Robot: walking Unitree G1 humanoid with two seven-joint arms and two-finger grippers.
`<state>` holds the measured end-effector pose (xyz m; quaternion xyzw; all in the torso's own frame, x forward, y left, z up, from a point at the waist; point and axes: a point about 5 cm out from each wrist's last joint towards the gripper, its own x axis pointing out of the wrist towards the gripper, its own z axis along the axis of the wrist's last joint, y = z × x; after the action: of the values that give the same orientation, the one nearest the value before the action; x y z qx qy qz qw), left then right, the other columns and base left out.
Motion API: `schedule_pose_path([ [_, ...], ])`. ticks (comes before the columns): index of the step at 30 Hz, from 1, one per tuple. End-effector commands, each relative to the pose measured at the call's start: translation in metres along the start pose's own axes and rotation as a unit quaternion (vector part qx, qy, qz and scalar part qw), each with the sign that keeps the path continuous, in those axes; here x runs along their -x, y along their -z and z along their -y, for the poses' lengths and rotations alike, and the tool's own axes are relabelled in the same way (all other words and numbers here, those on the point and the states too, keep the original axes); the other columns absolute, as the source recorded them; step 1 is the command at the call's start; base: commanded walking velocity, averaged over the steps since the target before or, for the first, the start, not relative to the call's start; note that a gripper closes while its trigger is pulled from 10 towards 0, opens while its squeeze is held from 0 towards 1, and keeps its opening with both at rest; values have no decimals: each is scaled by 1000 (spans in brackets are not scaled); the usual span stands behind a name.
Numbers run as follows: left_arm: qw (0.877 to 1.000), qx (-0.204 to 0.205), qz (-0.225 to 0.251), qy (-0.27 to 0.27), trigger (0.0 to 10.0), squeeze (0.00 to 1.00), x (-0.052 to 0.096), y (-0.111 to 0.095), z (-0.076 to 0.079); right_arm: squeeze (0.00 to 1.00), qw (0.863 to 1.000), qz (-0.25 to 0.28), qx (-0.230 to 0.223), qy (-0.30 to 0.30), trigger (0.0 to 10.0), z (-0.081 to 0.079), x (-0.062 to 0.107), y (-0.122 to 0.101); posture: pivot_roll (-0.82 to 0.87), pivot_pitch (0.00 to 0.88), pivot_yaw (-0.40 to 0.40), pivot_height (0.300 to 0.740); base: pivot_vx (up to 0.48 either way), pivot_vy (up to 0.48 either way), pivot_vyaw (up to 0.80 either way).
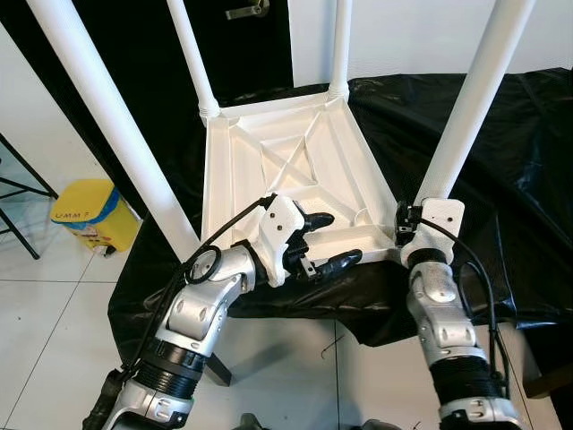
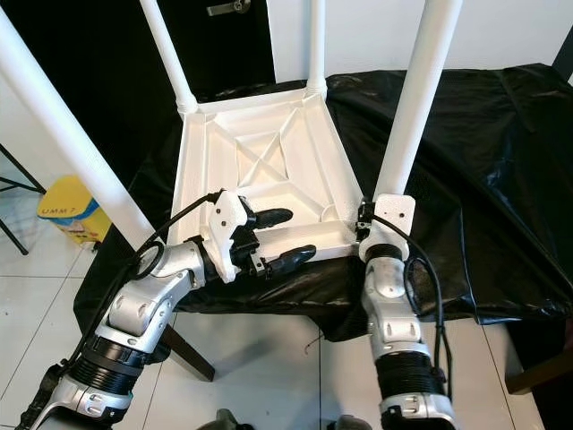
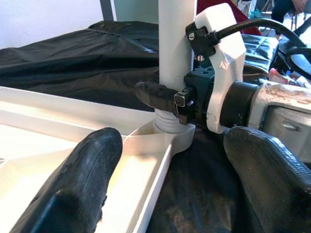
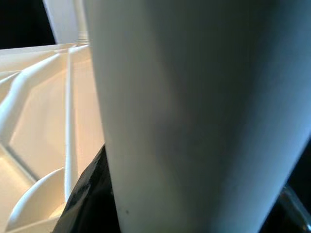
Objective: Building children table
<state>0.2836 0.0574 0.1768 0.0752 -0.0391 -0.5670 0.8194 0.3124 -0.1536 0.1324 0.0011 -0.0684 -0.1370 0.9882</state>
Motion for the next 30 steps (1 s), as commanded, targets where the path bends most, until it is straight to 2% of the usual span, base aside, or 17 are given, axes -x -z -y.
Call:
schedule_pose_path([
  [1, 997, -1, -2, -83, 10000, 0, 0, 0, -10, 0, 999, -46, 0, 5, 10000, -7, 12, 19, -133, 23, 72, 740, 0, 0, 0],
  [3, 996, -3, -2, -85, 10000, 0, 0, 0, -11, 0, 999, -41, -2, -4, 10000, -11, 14, 18, -132, 24, 71, 740, 0, 0, 0],
  [6, 995, -28, -5, -97, 10000, 0, -1, -1, -12, 0, 999, -30, -2, -19, 10000, -12, 14, 15, -124, 22, 65, 740, 0, 0, 0],
  [12, 994, -22, 1, -111, 10000, 0, 1, -3, -16, 0, 1000, -14, 15, -22, 10000, -10, 14, 10, -124, 14, 53, 740, 0, 0, 0],
  [18, 993, -27, 0, -118, 10000, 0, 2, -2, -16, 0, 999, -3, 12, -32, 10000, -10, 14, 6, -126, 9, 49, 740, 0, 0, 0],
  [19, 992, -30, 3, -125, 10000, 0, 2, -2, -16, 1000, 999, 4, 12, -39, 10000, -10, 14, 3, -127, 6, 44, 740, 0, 0, 0],
  [23, 990, -36, 11, -134, 10000, 0, 3, -5, -17, 1000, 998, 23, 9, -58, 10000, -8, 15, -3, -128, 7, 35, 740, 0, 0, 0],
  [26, 990, -40, 10, -138, 10000, 0, 6, -3, -18, 1000, 996, 42, 6, -84, 10000, 7, 18, -8, -128, 12, 30, 740, 0, 0, 0],
  [30, 989, -42, 9, -139, 10000, 0, 6, -3, -18, 1000, 995, 44, 7, -87, 10000, 10, 18, -8, -128, 12, 30, 740, 0, 0, 0],
])
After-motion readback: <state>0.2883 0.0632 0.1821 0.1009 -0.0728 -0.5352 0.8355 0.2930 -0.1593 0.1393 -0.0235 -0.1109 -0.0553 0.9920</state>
